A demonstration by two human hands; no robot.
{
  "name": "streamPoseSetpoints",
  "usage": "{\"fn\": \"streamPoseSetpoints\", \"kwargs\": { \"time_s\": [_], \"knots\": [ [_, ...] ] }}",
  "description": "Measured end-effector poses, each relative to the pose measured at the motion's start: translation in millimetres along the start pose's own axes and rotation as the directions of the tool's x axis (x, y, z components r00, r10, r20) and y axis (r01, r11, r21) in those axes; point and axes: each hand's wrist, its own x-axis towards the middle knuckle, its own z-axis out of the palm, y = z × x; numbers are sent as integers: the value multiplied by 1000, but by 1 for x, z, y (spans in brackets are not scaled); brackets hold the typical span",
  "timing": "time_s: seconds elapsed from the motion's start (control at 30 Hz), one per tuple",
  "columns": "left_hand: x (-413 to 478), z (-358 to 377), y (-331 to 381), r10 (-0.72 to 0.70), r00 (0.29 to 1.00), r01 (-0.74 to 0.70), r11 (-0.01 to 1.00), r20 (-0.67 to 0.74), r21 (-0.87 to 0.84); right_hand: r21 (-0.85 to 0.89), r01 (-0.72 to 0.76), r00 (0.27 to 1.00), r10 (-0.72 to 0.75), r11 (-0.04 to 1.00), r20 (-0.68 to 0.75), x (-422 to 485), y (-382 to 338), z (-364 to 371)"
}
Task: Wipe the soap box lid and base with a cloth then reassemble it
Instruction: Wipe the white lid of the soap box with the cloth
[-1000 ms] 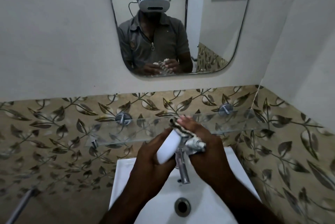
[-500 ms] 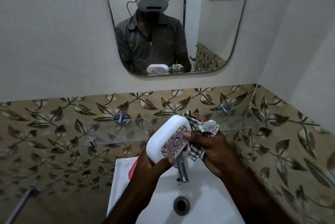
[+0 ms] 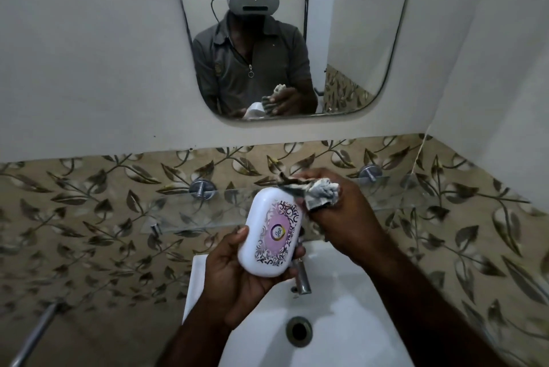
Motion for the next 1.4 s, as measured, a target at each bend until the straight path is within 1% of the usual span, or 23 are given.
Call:
{"fn": "streamPoseSetpoints", "kwargs": {
  "time_s": [0.07, 0.1, 0.17, 0.2, 0.27, 0.33, 0.43, 0.5, 0.57, 0.63, 0.7, 0.77, 0.83, 0.93, 1.03, 1.13, 1.2, 1.33, 1.4],
  "knots": [
    [5, -1, -5, 24, 1000, -25, 998, -8, -66, -231, 141, 978, -172, 963, -122, 2, -2, -3],
    [8, -1, -8, 38, 999, -39, 995, -19, -90, -333, 200, 957, -256, 921, -134, 2, -3, -4],
    [13, -2, -12, 54, 998, -58, 994, -42, -92, -491, 291, 928, -367, 821, -64, 3, -9, -2],
    [16, -1, -14, 63, 997, -68, 994, -54, -88, -559, 322, 921, -390, 764, -3, 2, -11, 1],
    [20, 1, -16, 94, 992, -102, 990, -84, -97, -674, 323, 928, -361, 664, 89, -2, -11, 12],
    [23, 6, -16, 138, 985, -150, 981, -108, -119, -731, 286, 948, -292, 620, 124, -10, -10, 25],
    [25, 10, -9, 159, 970, -187, 972, -184, -145, -729, 339, 939, -261, 595, 223, -37, -9, 46],
    [24, 10, -4, 129, 968, -163, 975, -215, -149, -697, 370, 929, -223, 614, 297, -57, -7, 56],
    [22, 11, 0, 115, 968, -149, 978, -222, -147, -668, 373, 926, -210, 644, 315, -62, -7, 59],
    [21, 12, 0, 130, 967, -166, 974, -218, -155, -663, 346, 938, -223, 664, 267, -50, -10, 54],
    [22, 14, 0, 159, 963, -192, 972, -220, -139, -691, 297, 954, -239, 659, 183, -30, -15, 47],
    [22, 14, -5, 161, 962, -187, 977, -220, -100, -720, 220, 972, -207, 658, 108, -8, -20, 40],
    [22, 14, -11, 167, 957, -192, 978, -237, -83, -736, 196, 977, -191, 649, 91, 3, -24, 37],
    [20, 14, -7, 185, 953, -218, 968, -239, -124, -733, 268, 963, -205, 625, 177, -13, -25, 44],
    [18, 6, 2, 167, 955, -209, 966, -246, -155, -668, 346, 936, -189, 658, 298, -49, -23, 61],
    [15, -1, 6, 144, 957, -185, 971, -251, -148, -644, 359, 927, -181, 675, 327, -49, -25, 67],
    [15, -1, 6, 169, 952, -208, 968, -255, -138, -640, 330, 941, -191, 694, 279, -30, -31, 66],
    [13, 11, 2, 193, 956, -213, 975, -221, -68, -718, 207, 976, -196, 665, 100, 9, -36, 55],
    [11, 12, 3, 201, 945, -221, 974, -258, -52, -716, 191, 979, -179, 671, 93, 6, -34, 55]
  ]
}}
